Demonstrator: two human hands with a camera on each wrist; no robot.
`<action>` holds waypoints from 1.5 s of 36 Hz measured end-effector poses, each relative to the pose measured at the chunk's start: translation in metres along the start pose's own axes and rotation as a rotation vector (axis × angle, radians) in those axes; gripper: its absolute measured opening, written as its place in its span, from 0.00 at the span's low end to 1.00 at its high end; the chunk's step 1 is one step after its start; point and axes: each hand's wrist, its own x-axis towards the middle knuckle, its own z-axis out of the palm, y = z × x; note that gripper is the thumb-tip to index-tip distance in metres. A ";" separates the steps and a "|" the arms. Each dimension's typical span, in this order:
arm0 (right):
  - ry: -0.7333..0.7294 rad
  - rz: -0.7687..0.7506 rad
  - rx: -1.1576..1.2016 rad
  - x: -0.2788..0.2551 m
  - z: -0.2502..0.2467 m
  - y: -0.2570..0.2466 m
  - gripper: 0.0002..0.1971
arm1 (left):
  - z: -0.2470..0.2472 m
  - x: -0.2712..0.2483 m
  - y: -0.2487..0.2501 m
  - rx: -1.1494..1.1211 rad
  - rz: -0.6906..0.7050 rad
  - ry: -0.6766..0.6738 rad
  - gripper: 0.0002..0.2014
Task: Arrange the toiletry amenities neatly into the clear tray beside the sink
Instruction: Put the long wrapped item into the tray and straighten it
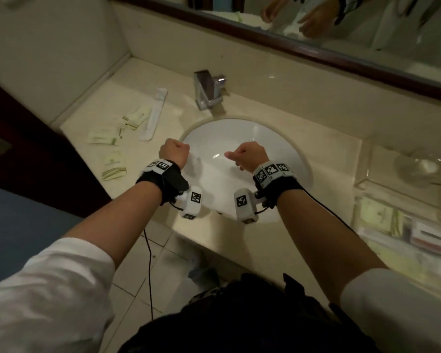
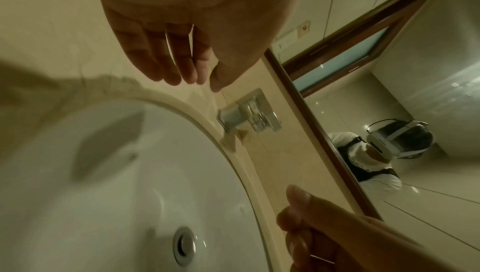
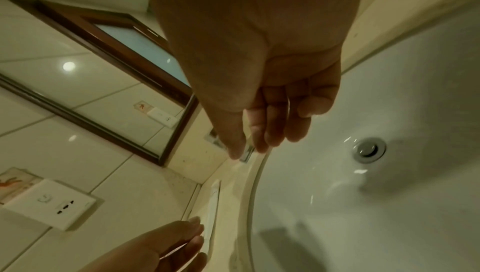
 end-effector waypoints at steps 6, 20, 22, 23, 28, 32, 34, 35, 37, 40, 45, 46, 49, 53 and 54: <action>-0.090 0.003 0.033 0.038 0.046 -0.057 0.16 | -0.046 0.063 -0.031 0.055 -0.068 -0.002 0.16; -0.203 0.086 0.099 0.113 0.114 -0.131 0.13 | -0.083 0.142 -0.069 0.273 -0.142 -0.103 0.36; -0.212 0.088 0.104 0.122 0.118 -0.136 0.14 | -0.085 0.146 -0.067 0.313 -0.131 -0.121 0.35; -0.217 0.087 0.107 0.126 0.120 -0.139 0.14 | -0.085 0.149 -0.067 0.322 -0.120 -0.126 0.34; -0.211 0.105 0.144 0.145 0.130 -0.150 0.13 | -0.079 0.164 -0.071 0.333 -0.050 -0.143 0.34; -0.201 0.128 0.195 0.157 0.138 -0.158 0.12 | -0.077 0.167 -0.068 0.352 0.027 -0.134 0.33; -0.198 0.136 0.205 0.163 0.142 -0.162 0.13 | -0.078 0.165 -0.063 0.346 0.056 -0.131 0.32; -0.196 0.140 0.211 0.166 0.143 -0.164 0.13 | -0.078 0.165 -0.062 0.354 0.060 -0.137 0.32; -0.193 0.153 0.233 0.173 0.147 -0.166 0.11 | -0.076 0.169 -0.060 0.352 0.051 -0.142 0.32; -0.189 0.176 0.285 0.178 0.148 -0.169 0.11 | -0.075 0.173 -0.058 0.351 0.044 -0.138 0.33; -0.177 0.200 0.338 0.184 0.149 -0.170 0.12 | -0.074 0.178 -0.058 0.337 0.067 -0.153 0.31; -0.175 0.204 0.338 0.185 0.150 -0.170 0.12 | -0.074 0.179 -0.058 0.333 0.078 -0.154 0.30; -0.176 0.222 0.346 0.189 0.151 -0.170 0.11 | -0.074 0.181 -0.058 0.331 0.101 -0.167 0.27; -0.172 0.239 0.352 0.192 0.151 -0.173 0.11 | -0.073 0.181 -0.059 0.340 0.172 -0.193 0.20; -0.170 0.251 0.361 0.193 0.151 -0.174 0.12 | -0.073 0.182 -0.059 0.325 0.188 -0.194 0.18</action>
